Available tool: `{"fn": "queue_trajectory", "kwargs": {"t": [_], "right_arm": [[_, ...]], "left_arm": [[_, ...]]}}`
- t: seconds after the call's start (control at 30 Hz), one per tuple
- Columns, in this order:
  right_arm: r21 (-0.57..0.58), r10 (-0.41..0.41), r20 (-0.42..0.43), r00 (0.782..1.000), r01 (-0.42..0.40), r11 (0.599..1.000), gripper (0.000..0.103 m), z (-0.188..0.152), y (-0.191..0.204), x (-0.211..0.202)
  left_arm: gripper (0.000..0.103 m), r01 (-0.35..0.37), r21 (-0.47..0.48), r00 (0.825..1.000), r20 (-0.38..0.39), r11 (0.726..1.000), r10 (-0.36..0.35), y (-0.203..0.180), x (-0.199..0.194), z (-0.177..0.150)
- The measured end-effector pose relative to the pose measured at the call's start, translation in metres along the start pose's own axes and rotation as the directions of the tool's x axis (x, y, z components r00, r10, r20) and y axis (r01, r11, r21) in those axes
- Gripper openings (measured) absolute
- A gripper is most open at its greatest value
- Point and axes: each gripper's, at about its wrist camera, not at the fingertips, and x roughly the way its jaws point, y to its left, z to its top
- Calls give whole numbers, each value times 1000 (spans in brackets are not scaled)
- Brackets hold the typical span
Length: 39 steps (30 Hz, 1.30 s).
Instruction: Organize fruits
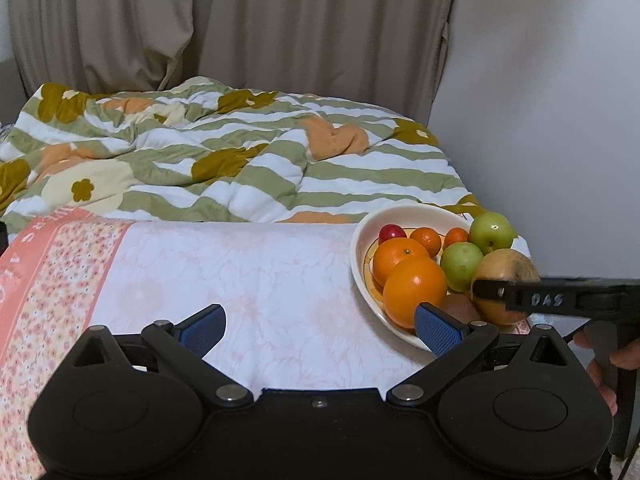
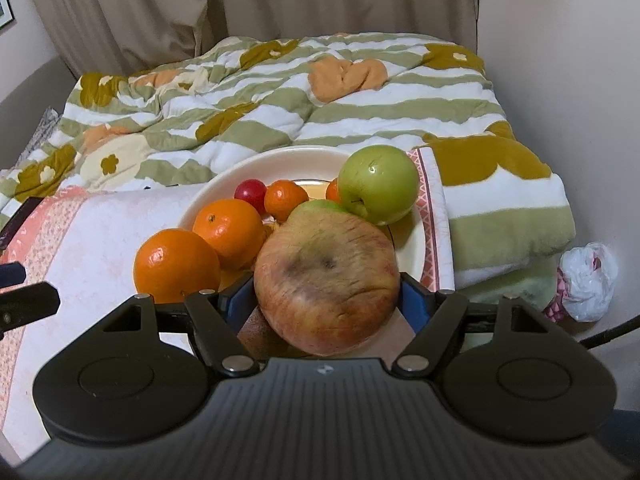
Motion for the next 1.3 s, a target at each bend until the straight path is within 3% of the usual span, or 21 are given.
{"fn": "queue_trajectory", "kwargs": {"t": [0.03, 0.13, 0.47, 0.73, 0.93, 1.3], "right_arm": [[-10, 0, 19, 1000, 0, 1000, 103, 1, 1, -4], [-50, -41, 54, 998, 44, 998, 103, 3, 7, -13], [-21, -70, 81, 994, 72, 997, 103, -5, 29, -61], [2, -82, 113, 990, 82, 997, 103, -16, 75, -124], [-42, -120, 108, 987, 125, 991, 103, -27, 116, -162], [-14, -142, 60, 988, 143, 990, 103, -55, 148, -185]], "left_arm": [[102, -1, -3, 1000, 2, 1000, 1, 1, -2, -1], [102, -2, -12, 1000, 12, 1000, 2, 3, -9, -4], [102, 23, -2, 997, 73, 1000, -22, 16, -54, -5], [102, -10, 11, 994, 105, 1000, 8, 40, -107, -8], [102, -42, 12, 992, 117, 999, 40, 58, -140, -12], [103, -137, 79, 983, 130, 988, 126, 76, -169, -31]]}}
